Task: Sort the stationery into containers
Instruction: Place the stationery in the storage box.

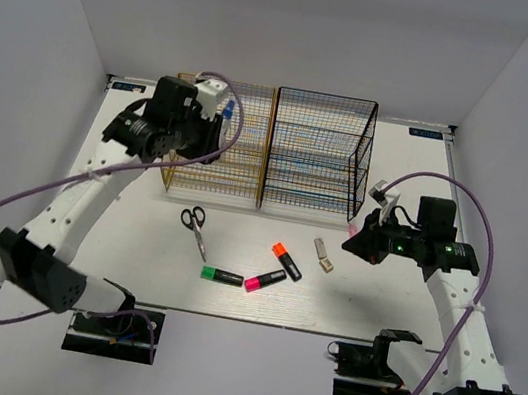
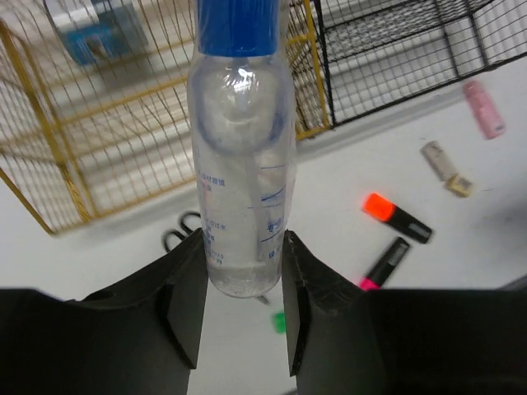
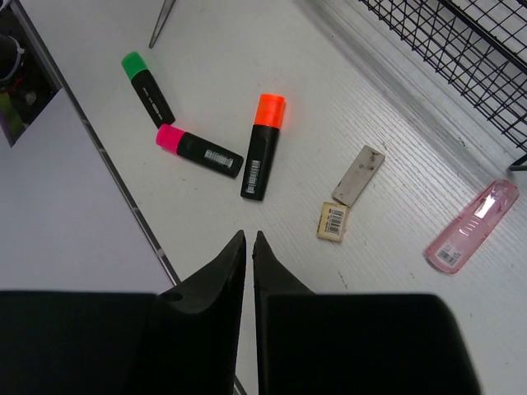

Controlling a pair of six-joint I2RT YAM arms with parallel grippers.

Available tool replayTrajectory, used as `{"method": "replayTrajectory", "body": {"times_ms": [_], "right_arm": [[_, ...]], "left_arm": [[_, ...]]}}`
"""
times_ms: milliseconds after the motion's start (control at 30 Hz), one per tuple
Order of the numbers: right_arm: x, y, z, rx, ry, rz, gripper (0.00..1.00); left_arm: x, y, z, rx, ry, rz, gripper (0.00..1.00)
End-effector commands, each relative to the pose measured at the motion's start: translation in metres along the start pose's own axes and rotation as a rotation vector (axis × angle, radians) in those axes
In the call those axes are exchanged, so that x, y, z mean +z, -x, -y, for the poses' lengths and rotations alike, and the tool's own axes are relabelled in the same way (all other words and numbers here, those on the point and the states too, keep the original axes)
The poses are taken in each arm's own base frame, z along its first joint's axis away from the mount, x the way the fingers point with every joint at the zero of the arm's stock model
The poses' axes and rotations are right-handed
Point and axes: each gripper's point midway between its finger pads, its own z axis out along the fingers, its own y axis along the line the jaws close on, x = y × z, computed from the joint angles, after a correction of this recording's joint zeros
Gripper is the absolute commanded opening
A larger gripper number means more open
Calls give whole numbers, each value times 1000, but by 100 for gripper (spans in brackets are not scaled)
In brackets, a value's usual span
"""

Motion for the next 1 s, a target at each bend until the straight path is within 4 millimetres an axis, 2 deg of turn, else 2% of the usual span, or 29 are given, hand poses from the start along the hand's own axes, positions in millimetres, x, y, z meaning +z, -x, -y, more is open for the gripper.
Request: {"method": "replayTrajectory", "body": {"times_ms": [0,100,133,200,233,267,300,367,433,467,500,767,967], "right_arm": [[-4,10,-7,-31,18,35,10],[-4,10,-6,-33,17,33,12],[-4,10,-6,-32,15,35,12],[-5,11,-6,-33,12,36,12],[-5,11,-6,-37,12,38,12],[-5,10,-6,-33,11,35,12],[-4,10,-5,-32,11,33,12],[-4,10,-5,-32,11,33,12],[-4,10,-4,-35,8,33,12],[-3,9,-7,-39,18,27,12],[-4,9,-4,-34,7,30,12],[-4,8,-2,-23,-2,24,18],[-4,8,0,-26,-9,24,19]], "left_arm": [[11,20,-7,359,-45,-14,0],[17,43,-14,550,-26,37,0],[22,56,-19,689,12,70,0],[34,53,-32,772,76,53,0],[37,71,-29,821,105,130,0],[41,75,-36,929,151,133,0],[49,73,-44,955,192,125,0],[59,82,-52,984,238,136,0],[65,81,-58,1004,259,130,0],[71,91,-59,1025,289,180,0],[76,84,-61,1045,283,159,0],[99,94,-77,1075,391,161,0],[112,90,-77,1081,396,133,2]]}}
